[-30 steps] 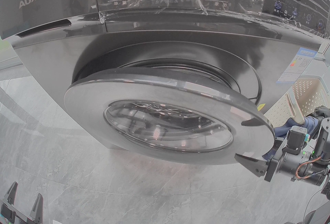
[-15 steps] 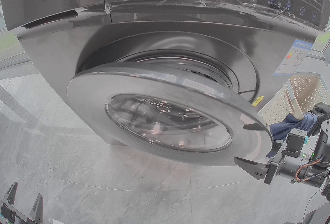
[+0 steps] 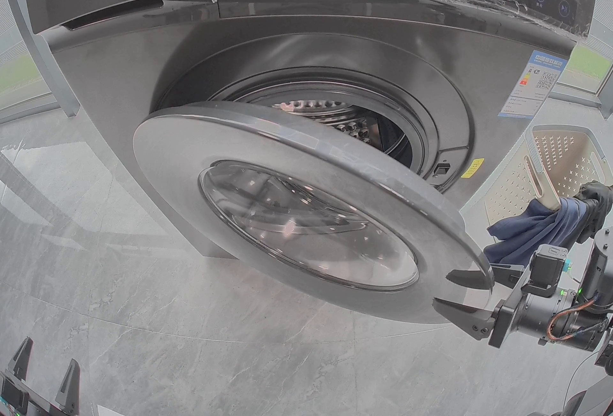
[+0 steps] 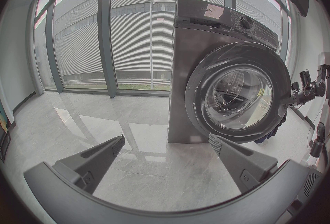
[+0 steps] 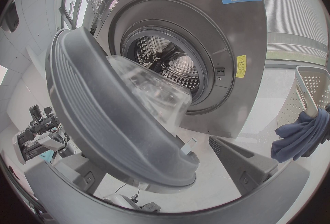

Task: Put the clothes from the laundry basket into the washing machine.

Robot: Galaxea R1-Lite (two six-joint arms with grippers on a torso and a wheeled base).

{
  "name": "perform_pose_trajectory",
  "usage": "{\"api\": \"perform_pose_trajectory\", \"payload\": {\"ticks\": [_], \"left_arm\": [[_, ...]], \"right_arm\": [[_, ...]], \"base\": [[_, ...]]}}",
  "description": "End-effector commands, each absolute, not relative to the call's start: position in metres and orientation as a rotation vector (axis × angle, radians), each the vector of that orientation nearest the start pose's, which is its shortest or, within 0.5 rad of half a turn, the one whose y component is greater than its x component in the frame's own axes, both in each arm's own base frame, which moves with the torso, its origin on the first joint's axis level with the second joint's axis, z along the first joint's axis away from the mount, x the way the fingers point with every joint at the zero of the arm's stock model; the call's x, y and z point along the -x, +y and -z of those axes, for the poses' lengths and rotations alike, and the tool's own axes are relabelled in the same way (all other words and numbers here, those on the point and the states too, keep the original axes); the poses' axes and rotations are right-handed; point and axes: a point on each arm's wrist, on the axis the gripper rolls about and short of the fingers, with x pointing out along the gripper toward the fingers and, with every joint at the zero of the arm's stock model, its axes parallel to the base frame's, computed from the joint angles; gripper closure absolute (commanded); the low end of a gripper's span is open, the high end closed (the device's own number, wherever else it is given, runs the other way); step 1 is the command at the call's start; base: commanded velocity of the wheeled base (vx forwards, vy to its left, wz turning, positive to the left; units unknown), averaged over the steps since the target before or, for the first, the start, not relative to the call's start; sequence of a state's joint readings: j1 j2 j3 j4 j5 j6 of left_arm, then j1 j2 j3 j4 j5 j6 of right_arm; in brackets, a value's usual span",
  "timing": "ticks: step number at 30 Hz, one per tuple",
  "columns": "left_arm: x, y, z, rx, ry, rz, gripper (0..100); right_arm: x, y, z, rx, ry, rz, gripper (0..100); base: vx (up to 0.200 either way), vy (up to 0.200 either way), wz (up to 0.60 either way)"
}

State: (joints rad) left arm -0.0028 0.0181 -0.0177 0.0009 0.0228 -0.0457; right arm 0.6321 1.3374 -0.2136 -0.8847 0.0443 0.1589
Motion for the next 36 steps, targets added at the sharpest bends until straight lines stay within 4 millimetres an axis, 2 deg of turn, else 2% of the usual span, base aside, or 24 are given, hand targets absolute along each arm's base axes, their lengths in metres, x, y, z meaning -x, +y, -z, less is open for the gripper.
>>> {"api": "perform_pose_trajectory", "payload": {"ticks": [1, 7, 15, 24, 30, 34, 36], "left_arm": [[0.022, 0.001, -0.076, 0.046, 0.006, -0.02, 0], [0.022, 0.001, -0.076, 0.046, 0.007, -0.02, 0], [0.022, 0.001, -0.076, 0.046, 0.007, -0.02, 0], [0.022, 0.001, -0.076, 0.046, 0.006, -0.02, 0], [0.022, 0.001, -0.076, 0.046, 0.007, -0.02, 0], [0.022, 0.001, -0.076, 0.046, 0.006, -0.02, 0], [0.022, 0.001, -0.076, 0.046, 0.006, -0.02, 0]], "right_arm": [[-0.142, 0.105, -0.144, -0.084, 0.285, -0.651, 0], [-0.141, 0.109, -0.136, -0.074, 0.325, -0.663, 0], [-0.125, 0.108, -0.122, -0.047, 0.383, -0.715, 0], [-0.116, 0.091, -0.103, -0.014, 0.464, -0.651, 0], [-0.125, 0.066, -0.088, 0.041, 0.518, -0.493, 0], [-0.135, 0.059, -0.088, 0.029, 0.516, -0.422, 0], [-0.15, 0.056, -0.094, 0.006, 0.491, -0.374, 0]], "base": [[0.0, 0.0, 0.0], [-0.2, 0.0, 0.0], [0.0, 0.0, 0.0], [0.0, 0.0, 0.0], [0.0, 0.0, 0.0], [0.0, 0.0, 0.0], [0.0, 0.0, 0.0]]}}
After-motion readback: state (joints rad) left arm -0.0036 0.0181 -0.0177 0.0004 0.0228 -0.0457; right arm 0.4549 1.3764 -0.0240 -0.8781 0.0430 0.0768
